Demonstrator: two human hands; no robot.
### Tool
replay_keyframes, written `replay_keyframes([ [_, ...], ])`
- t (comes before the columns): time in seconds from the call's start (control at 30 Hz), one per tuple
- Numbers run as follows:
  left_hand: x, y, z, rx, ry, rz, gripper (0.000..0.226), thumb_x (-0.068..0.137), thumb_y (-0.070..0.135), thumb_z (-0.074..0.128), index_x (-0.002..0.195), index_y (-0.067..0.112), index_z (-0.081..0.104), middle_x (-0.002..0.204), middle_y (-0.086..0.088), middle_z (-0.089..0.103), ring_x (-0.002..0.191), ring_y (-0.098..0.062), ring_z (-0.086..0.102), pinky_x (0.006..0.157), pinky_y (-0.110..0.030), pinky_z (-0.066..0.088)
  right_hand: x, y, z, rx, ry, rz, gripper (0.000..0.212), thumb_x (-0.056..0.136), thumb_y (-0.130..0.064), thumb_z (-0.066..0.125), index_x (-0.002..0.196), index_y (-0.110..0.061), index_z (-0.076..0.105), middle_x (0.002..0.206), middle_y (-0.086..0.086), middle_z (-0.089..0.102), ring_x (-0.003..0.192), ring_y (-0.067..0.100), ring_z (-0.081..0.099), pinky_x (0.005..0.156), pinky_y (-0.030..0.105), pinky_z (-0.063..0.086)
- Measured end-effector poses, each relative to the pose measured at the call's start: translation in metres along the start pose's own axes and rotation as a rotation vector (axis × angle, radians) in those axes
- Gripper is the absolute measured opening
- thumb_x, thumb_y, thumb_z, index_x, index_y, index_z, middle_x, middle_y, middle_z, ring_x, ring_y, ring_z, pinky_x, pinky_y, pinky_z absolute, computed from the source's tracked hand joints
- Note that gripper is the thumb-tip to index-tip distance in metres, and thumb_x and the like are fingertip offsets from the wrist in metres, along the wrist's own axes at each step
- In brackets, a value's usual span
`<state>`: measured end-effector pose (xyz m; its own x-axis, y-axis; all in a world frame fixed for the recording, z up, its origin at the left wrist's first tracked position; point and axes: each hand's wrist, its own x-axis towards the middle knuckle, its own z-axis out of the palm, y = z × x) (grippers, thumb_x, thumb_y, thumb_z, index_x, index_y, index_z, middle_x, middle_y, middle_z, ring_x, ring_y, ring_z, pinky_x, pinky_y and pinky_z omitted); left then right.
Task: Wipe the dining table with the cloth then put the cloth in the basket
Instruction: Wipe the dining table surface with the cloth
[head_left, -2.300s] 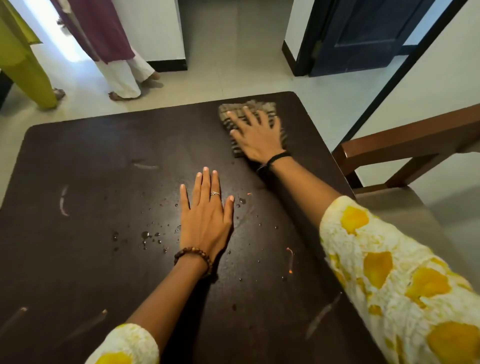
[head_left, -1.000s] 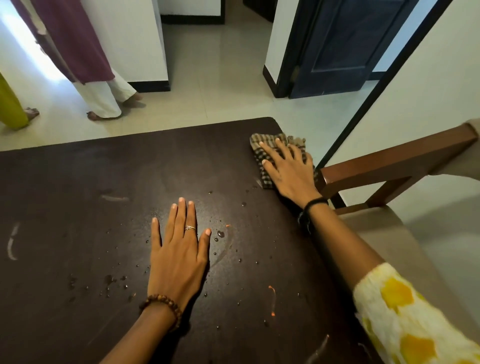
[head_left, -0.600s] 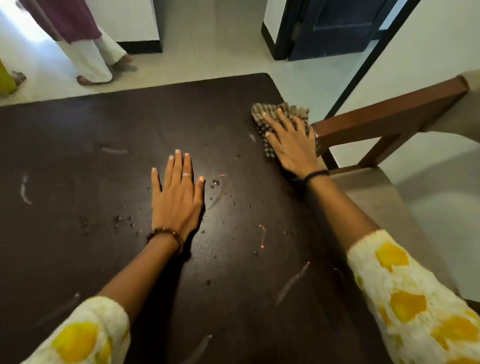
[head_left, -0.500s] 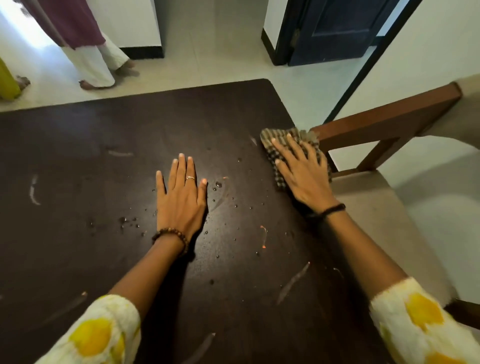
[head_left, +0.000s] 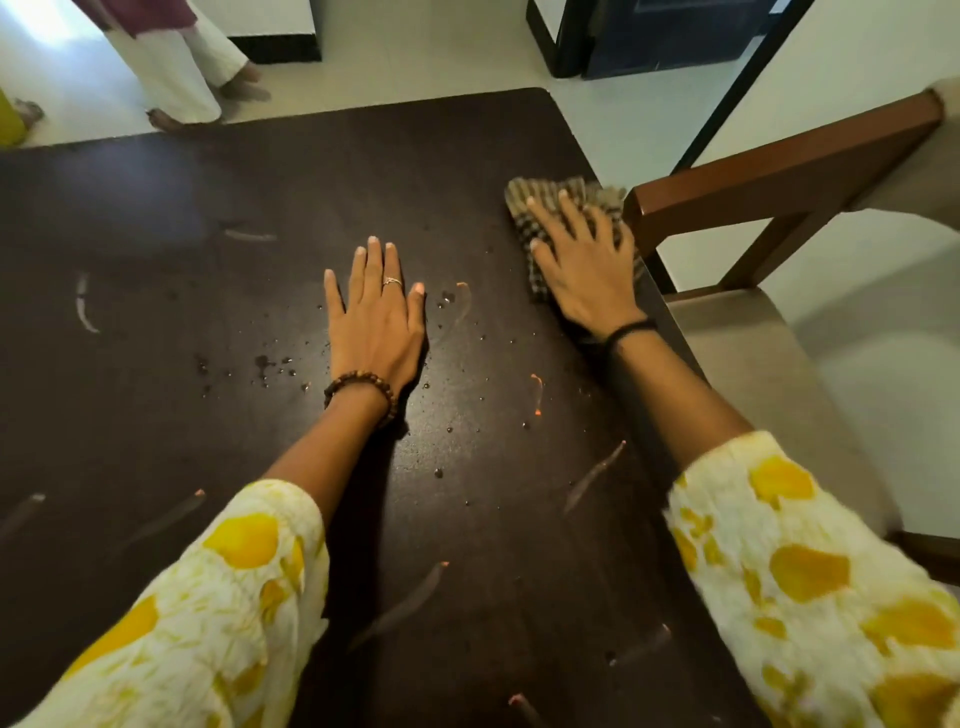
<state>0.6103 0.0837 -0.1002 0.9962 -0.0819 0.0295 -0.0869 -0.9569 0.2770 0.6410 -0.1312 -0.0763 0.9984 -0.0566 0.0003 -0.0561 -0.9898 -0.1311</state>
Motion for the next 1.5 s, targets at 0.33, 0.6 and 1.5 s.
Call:
replay_keyframes([
  [0.33, 0.002, 0.000, 0.002, -0.016, 0.003, 0.004, 0.055, 0.100, 0.038, 0.015, 0.147, 0.011, 0.008, 0.156, -0.005, 0.004, 0.142, -0.017, 0.001, 0.115, -0.042, -0.004, -0.017, 0.003, 0.000, 0.007, 0.002, -0.014, 0.047, 0.099, -0.042, 0.027, 0.146, -0.037, 0.021, 0.156, 0.001, 0.019, 0.140, 0.028, 0.018, 0.112, 0.051, 0.009],
  [0.6, 0.000, -0.001, -0.010, -0.209, 0.007, 0.022, 0.053, 0.101, 0.033, 0.021, 0.146, 0.009, 0.009, 0.156, -0.007, 0.005, 0.142, -0.018, 0.003, 0.114, -0.039, -0.004, -0.030, 0.001, 0.003, -0.014, 0.041, -0.015, 0.048, 0.099, -0.043, 0.023, 0.146, -0.037, 0.019, 0.155, 0.001, 0.020, 0.140, 0.026, 0.019, 0.112, 0.050, 0.011],
  [1.5, -0.129, -0.203, -0.066, -0.038, 0.103, -0.213, 0.048, 0.100, 0.022, 0.033, 0.144, 0.006, 0.022, 0.151, -0.015, 0.023, 0.137, -0.029, 0.022, 0.111, -0.045, 0.012, -0.005, -0.040, 0.005, -0.029, 0.026, -0.020, 0.048, 0.098, -0.042, 0.030, 0.145, -0.037, 0.024, 0.155, 0.000, 0.023, 0.139, 0.027, 0.023, 0.111, 0.052, 0.017],
])
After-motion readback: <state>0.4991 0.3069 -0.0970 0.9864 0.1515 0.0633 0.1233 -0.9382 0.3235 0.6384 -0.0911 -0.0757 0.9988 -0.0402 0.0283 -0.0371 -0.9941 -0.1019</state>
